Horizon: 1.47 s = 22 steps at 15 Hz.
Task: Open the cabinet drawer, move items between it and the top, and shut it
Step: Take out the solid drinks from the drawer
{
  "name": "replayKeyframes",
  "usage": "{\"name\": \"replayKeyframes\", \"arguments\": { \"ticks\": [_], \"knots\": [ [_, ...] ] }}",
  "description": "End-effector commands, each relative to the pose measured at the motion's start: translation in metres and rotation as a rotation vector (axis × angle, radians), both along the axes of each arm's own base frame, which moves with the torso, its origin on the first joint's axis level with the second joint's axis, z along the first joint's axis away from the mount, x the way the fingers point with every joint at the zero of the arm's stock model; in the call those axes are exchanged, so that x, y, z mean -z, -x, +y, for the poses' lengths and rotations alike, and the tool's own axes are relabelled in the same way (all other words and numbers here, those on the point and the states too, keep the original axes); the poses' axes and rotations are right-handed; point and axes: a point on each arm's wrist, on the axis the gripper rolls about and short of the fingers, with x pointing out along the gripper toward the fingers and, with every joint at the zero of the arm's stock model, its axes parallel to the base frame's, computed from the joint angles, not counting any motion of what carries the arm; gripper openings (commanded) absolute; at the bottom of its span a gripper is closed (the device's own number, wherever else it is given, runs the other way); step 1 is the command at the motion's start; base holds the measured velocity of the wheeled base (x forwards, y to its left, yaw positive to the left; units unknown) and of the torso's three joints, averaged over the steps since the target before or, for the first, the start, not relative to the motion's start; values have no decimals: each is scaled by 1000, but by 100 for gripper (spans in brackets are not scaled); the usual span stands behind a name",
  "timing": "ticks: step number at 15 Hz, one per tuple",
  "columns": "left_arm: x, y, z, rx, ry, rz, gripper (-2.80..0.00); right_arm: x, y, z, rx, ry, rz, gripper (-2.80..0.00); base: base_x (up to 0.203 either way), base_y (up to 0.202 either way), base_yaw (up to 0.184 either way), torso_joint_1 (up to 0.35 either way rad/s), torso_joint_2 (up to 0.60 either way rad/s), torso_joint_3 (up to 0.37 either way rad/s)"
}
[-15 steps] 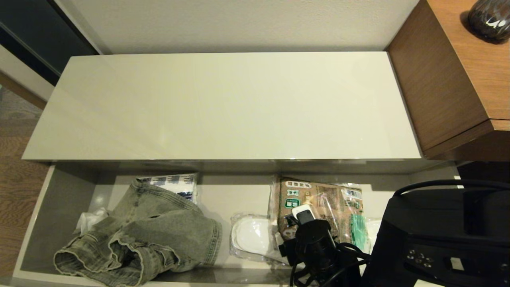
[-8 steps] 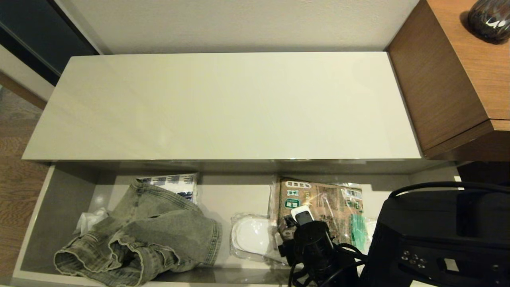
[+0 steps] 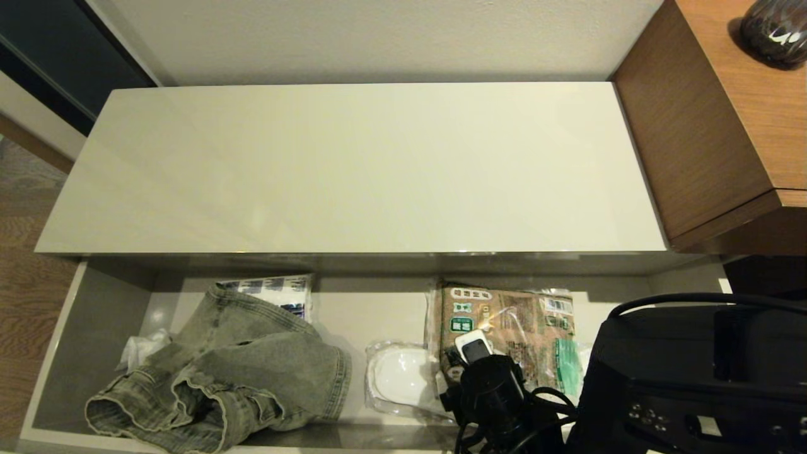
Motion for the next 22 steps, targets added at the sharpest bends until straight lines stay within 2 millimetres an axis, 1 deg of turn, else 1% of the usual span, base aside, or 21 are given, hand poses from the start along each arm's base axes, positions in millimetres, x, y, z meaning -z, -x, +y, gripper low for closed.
{"name": "replayKeyframes", "arguments": {
  "ticks": [1, 5, 8, 16, 18, 22],
  "knots": [
    [0, 0, 0, 1, 0, 2, -280, -2, 3, 3, -20, 0, -4, 0, 0, 0, 0, 0, 0, 0],
    [0, 0, 0, 1, 0, 2, -280, -6, 18, 13, -74, 9, 4, 0, 0, 0, 0, 0, 0, 0],
    [0, 0, 0, 1, 0, 2, -280, -6, 18, 15, -73, 12, 3, 0, 0, 0, 0, 0, 0, 0],
    [0, 0, 0, 1, 0, 2, -280, -7, 26, 20, -99, 14, 4, 0, 0, 0, 0, 0, 0, 0],
    [0, 0, 0, 1, 0, 2, -280, -6, 24, 21, -93, 14, 1, 0, 0, 0, 0, 0, 0, 0],
    [0, 0, 0, 1, 0, 2, -280, -2, 9, 8, -22, 21, 1, 0, 0, 0, 0, 0, 0, 0]
  ]
}}
